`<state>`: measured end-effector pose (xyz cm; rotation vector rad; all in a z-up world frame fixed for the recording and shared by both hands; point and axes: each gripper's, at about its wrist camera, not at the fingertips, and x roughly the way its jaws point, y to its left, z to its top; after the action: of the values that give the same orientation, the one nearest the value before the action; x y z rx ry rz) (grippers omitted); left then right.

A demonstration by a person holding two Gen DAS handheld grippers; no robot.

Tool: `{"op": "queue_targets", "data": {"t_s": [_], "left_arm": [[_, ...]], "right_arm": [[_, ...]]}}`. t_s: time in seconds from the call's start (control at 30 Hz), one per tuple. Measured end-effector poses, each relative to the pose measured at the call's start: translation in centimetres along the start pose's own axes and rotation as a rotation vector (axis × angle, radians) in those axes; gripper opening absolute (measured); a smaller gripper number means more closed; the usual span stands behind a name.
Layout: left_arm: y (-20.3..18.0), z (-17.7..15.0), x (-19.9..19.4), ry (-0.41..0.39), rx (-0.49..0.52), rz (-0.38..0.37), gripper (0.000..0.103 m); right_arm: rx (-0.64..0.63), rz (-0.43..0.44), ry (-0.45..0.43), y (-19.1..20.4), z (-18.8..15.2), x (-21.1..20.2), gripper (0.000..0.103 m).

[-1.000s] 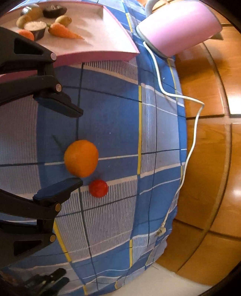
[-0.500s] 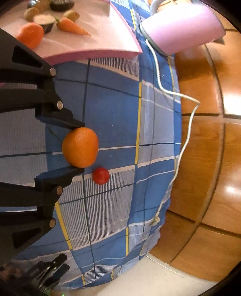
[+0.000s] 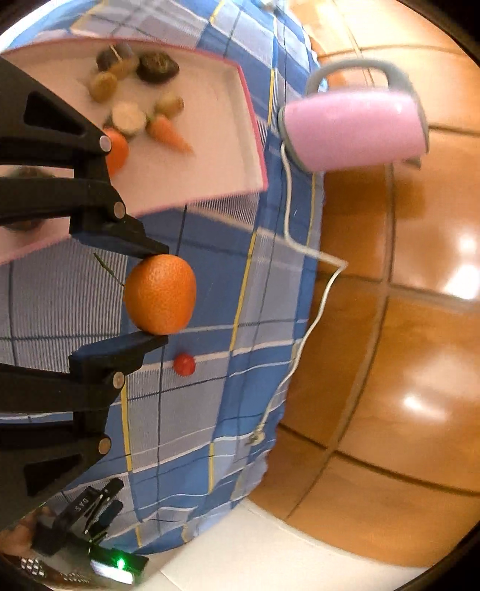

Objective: Organize fruits
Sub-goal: 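Carry the orange into the tray and open the left tool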

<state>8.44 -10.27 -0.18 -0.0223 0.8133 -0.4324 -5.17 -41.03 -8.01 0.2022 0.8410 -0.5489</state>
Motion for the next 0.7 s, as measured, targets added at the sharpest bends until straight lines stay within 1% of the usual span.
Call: {"op": "queue_targets", "data": {"t_s": [0.1, 0.27, 0.5, 0.6, 0.7], "left_arm": [[2.2, -0.4, -1.7, -0.025, -0.037, 0.024, 0.040], [7.2, -1.8, -4.4, -0.051, -0.141, 0.100, 0.040], [13.2, -4.6, -6.2, -0.043, -0.273, 0.221, 0.040], [14.3, -5.7, -6.4, -0.035, -0.298, 0.240, 0.040], [14.6, -6.4, -6.4, -0.034, -0.313, 0.244, 0.040]], "right_arm": [[-0.007, -0.007, -0.004, 0.1, 0.0, 0.1, 0.060], [-0.009, -0.012, -0.004, 0.1, 0.0, 0.1, 0.061], [-0.015, -0.021, 0.004, 0.3, 0.2, 0.2, 0.061], [-0.015, -0.027, 0.008, 0.4, 0.3, 0.3, 0.061], [-0.017, -0.030, 0.011, 0.4, 0.3, 0.3, 0.061]]}}
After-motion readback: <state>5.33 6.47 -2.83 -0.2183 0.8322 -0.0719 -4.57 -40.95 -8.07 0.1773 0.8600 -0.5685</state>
